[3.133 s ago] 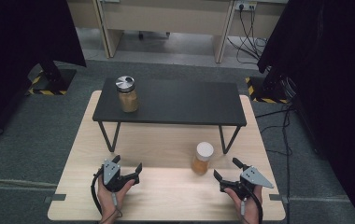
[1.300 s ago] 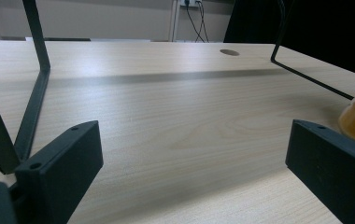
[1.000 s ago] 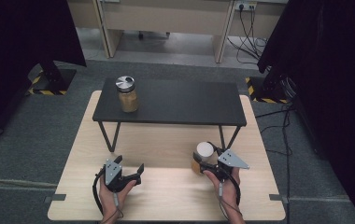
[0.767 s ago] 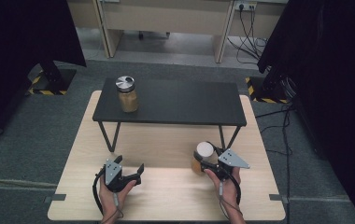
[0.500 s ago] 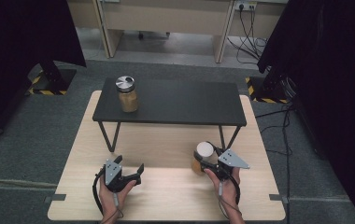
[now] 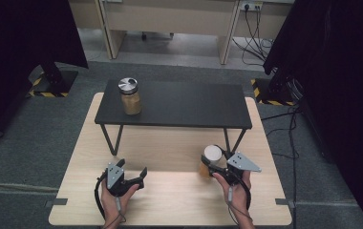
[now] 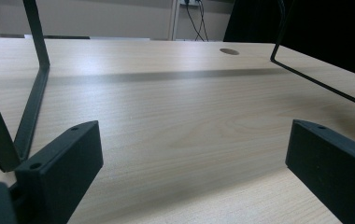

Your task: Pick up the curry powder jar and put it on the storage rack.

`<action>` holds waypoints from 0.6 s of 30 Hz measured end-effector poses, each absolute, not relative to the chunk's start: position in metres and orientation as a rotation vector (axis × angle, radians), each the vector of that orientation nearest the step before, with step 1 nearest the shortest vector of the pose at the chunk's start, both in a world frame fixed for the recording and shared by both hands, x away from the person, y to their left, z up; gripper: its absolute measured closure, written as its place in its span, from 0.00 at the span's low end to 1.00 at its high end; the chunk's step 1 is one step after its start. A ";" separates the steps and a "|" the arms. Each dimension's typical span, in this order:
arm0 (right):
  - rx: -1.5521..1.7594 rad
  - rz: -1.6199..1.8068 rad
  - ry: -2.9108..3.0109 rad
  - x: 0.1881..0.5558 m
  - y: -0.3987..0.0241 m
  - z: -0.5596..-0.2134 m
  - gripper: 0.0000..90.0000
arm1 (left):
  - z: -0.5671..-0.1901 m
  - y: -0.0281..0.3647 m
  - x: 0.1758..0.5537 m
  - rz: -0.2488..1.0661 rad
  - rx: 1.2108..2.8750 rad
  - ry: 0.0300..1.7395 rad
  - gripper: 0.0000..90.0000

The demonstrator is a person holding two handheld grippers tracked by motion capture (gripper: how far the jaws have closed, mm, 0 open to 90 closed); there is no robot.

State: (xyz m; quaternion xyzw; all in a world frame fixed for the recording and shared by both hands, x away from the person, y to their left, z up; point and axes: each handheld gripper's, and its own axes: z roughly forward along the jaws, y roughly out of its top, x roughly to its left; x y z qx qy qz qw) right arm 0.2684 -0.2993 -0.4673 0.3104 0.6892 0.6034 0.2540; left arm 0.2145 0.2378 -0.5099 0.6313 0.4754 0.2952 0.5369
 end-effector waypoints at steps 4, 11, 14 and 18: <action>0.822 1.648 1.873 0.259 -0.305 -0.448 0.38 | -0.510 0.238 0.215 0.700 1.503 1.134 0.03; 0.833 1.676 1.870 0.252 -0.313 -0.425 0.38 | -0.509 0.238 0.215 0.702 1.508 1.133 0.03; 0.845 1.691 1.875 0.251 -0.316 -0.417 0.38 | -0.510 0.238 0.215 0.704 1.506 1.131 0.03; 0.840 1.698 1.871 0.249 -0.319 -0.404 0.38 | -0.509 0.238 0.215 0.703 1.506 1.133 0.03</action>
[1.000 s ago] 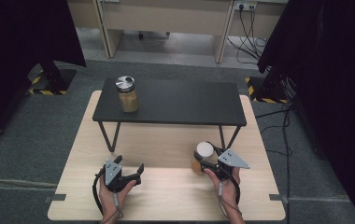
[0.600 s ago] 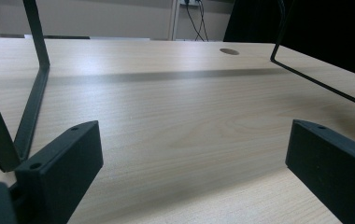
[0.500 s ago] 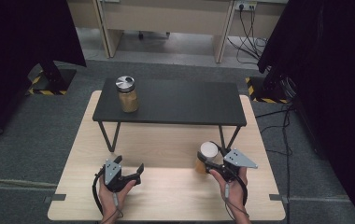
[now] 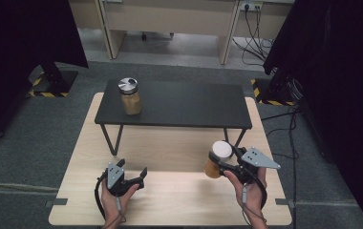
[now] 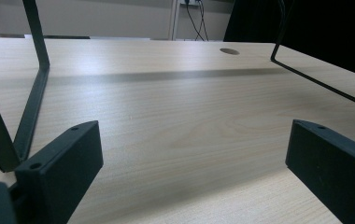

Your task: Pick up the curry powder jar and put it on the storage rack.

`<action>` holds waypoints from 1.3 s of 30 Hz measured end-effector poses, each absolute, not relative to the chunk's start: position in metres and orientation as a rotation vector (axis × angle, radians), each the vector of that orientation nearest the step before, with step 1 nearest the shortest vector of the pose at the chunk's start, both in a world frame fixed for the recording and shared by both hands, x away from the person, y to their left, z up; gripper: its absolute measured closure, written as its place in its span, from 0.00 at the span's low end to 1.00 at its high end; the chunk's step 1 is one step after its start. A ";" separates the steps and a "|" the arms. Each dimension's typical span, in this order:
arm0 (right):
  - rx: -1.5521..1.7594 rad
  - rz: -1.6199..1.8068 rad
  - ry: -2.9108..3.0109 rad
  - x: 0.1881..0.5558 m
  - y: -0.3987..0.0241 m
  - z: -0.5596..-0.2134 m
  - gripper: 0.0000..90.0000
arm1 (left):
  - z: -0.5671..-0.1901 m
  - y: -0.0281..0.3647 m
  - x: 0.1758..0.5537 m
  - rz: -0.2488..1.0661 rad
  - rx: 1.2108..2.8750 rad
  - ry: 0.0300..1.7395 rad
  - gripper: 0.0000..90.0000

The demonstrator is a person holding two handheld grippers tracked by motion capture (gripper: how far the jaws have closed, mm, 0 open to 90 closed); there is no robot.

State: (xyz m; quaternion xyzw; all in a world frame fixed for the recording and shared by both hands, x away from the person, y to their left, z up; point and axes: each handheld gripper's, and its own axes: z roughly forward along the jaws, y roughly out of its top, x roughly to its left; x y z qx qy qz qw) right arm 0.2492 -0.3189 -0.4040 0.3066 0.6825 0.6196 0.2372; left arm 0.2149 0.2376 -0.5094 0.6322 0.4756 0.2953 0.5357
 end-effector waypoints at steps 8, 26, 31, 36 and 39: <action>0.812 1.710 1.844 0.247 -0.325 -0.372 0.38 | -0.510 0.237 0.215 0.705 1.504 1.131 0.03; 0.789 1.695 1.819 0.254 -0.331 -0.320 0.38 | -0.510 0.237 0.215 0.703 1.498 1.134 0.03; 0.773 1.689 1.820 0.258 -0.329 -0.307 0.38 | -0.509 0.237 0.215 0.703 1.502 1.136 0.03; 0.739 1.691 1.803 0.264 -0.327 -0.288 0.38 | -0.510 0.237 0.215 0.704 1.501 1.134 0.03; 0.728 1.688 1.804 0.267 -0.326 -0.281 0.38 | -0.510 0.237 0.215 0.705 1.501 1.132 0.03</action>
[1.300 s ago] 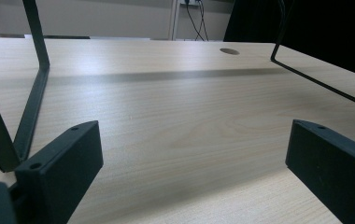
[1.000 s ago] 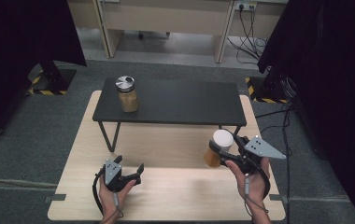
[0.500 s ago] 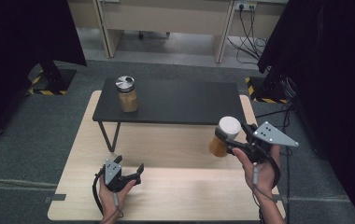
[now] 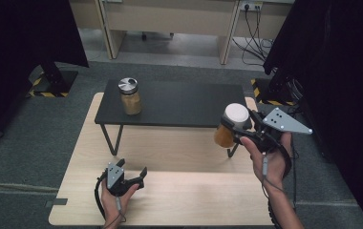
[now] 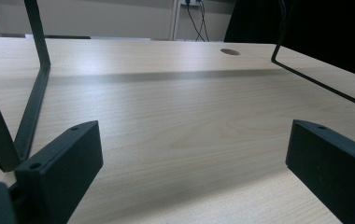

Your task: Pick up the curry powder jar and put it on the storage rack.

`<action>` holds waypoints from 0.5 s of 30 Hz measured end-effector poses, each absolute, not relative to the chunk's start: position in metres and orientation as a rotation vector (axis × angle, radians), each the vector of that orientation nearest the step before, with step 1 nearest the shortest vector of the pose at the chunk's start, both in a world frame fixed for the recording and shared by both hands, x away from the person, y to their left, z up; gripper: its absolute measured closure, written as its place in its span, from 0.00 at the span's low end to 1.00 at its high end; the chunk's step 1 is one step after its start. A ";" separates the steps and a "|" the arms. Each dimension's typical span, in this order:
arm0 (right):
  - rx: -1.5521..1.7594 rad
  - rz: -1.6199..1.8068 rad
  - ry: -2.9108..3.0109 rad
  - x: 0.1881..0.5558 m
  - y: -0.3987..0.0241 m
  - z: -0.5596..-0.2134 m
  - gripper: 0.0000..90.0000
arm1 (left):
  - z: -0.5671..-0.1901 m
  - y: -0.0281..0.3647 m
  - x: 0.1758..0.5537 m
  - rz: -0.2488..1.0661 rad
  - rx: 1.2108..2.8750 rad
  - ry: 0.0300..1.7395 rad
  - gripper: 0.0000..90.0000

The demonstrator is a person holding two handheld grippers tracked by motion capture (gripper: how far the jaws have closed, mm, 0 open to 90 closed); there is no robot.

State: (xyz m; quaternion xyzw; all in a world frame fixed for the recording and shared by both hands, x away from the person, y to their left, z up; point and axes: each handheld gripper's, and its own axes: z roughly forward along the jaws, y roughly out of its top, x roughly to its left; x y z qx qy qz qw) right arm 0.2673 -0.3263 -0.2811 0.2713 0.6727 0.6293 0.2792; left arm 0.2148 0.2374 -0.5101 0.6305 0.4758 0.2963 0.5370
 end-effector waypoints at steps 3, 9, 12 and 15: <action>0.719 1.680 1.805 0.272 -0.325 -0.274 0.38 | -0.510 0.237 0.215 0.704 1.500 1.133 0.03; 0.716 1.670 1.816 0.284 -0.323 -0.264 0.38 | -0.510 0.238 0.215 0.698 1.499 1.135 0.03; 0.727 1.673 1.812 0.295 -0.320 -0.260 0.38 | -0.510 0.238 0.215 0.701 1.503 1.134 0.03; 0.737 1.682 1.800 0.305 -0.316 -0.258 0.38 | -0.510 0.238 0.215 0.703 1.504 1.133 0.03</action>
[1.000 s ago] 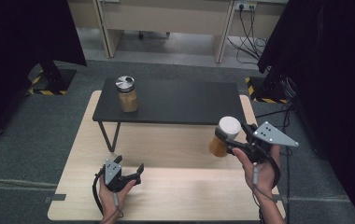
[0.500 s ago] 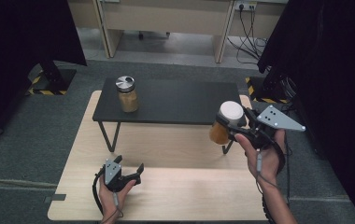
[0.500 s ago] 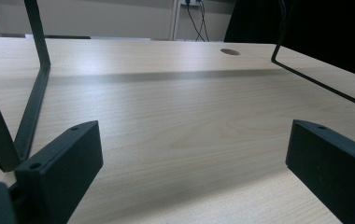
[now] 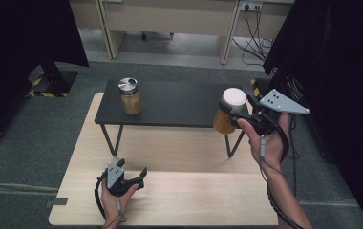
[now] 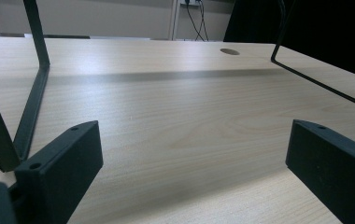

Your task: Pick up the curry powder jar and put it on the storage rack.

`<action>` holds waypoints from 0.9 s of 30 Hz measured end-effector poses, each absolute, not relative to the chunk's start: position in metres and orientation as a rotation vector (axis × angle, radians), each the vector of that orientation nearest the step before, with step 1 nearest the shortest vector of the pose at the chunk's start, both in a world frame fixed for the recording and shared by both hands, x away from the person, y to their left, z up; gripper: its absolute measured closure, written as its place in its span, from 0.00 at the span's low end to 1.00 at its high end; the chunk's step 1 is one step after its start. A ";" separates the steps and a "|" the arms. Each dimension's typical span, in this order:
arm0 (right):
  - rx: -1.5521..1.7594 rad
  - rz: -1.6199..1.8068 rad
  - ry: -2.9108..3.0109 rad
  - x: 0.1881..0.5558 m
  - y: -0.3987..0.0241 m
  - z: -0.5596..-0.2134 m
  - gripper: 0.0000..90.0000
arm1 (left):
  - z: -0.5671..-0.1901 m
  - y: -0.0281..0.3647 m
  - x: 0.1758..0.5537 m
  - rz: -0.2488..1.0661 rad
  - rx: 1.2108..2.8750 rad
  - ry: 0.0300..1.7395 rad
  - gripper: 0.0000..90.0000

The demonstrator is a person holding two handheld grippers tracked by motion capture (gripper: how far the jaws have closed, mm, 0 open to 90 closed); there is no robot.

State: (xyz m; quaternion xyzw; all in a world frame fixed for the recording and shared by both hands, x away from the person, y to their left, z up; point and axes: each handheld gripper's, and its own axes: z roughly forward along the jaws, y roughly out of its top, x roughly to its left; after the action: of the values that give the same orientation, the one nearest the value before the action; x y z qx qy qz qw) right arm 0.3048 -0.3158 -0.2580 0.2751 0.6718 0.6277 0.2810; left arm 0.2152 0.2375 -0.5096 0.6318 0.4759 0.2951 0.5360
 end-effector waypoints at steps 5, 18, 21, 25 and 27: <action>0.769 1.680 1.785 0.326 -0.305 -0.259 0.38 | -0.510 0.238 0.215 0.701 1.499 1.132 0.03; 0.846 1.617 1.792 0.367 -0.279 -0.276 0.38 | -0.510 0.238 0.215 0.700 1.502 1.130 0.03; 0.852 1.618 1.791 0.371 -0.277 -0.280 0.38 | -0.510 0.238 0.215 0.698 1.503 1.131 0.03; 0.852 1.620 1.786 0.371 -0.277 -0.281 0.38 | -0.510 0.238 0.216 0.701 1.506 1.129 0.03; 0.848 1.619 1.787 0.372 -0.276 -0.282 0.38 | -0.510 0.238 0.216 0.703 1.505 1.126 0.03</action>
State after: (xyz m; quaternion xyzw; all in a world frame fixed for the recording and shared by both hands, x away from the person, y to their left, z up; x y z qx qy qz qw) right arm 0.3717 -0.2763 -0.2815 0.3176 0.6694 0.6065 0.2885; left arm 0.2158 0.2376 -0.5101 0.6325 0.4733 0.2955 0.5372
